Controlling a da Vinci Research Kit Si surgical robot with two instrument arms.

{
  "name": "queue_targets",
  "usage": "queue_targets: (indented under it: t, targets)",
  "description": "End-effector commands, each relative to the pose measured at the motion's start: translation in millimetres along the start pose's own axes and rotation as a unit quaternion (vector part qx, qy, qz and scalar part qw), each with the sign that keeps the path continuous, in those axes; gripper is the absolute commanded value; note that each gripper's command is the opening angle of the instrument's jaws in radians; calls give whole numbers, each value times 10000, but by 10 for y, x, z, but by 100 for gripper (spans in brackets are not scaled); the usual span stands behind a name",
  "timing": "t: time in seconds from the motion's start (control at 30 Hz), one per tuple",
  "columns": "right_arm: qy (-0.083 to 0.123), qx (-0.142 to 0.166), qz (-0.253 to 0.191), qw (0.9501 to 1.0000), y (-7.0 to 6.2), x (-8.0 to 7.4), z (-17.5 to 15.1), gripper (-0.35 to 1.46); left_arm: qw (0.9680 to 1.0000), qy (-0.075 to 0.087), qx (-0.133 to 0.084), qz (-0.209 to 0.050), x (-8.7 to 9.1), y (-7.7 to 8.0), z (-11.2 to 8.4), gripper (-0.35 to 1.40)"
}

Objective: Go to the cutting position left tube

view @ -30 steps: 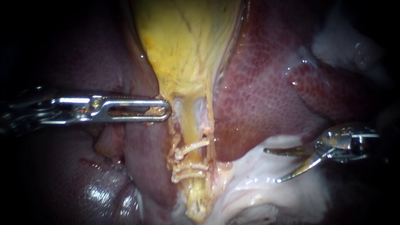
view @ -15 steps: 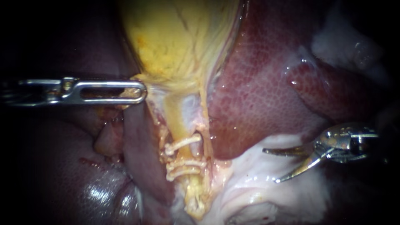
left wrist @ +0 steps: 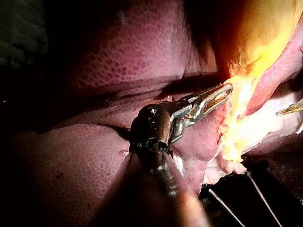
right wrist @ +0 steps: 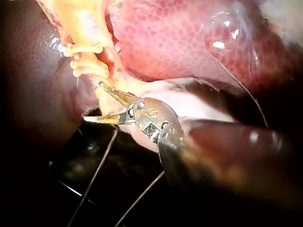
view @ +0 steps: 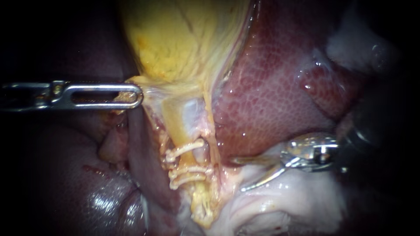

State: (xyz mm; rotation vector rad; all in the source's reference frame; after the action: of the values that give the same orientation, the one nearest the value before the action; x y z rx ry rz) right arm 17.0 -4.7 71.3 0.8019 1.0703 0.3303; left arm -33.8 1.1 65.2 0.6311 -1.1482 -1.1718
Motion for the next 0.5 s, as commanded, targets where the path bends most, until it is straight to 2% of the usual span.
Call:
queue_targets:
  t: [0.03, 0.23, 0.33, 0.5]
  targets:
    - [-8, 29, 44, 10000, 5, -4, 7, 143, 10000, 0, -1, 1, 1, 1, 1, -35]
    - [-36, 13, 217, 9998, 39, -29, 43, 143, 10000, -3, -5, 1, 1, 0, 1, -35]
    - [-36, -8, 266, 9996, 52, -33, 55, 143, 10000, -4, -7, 2, 2, -1, 2, -35]
    - [-29, -34, 305, 9995, 63, -32, 62, 143, 10000, -6, -9, 2, 2, -1, 2, -35]
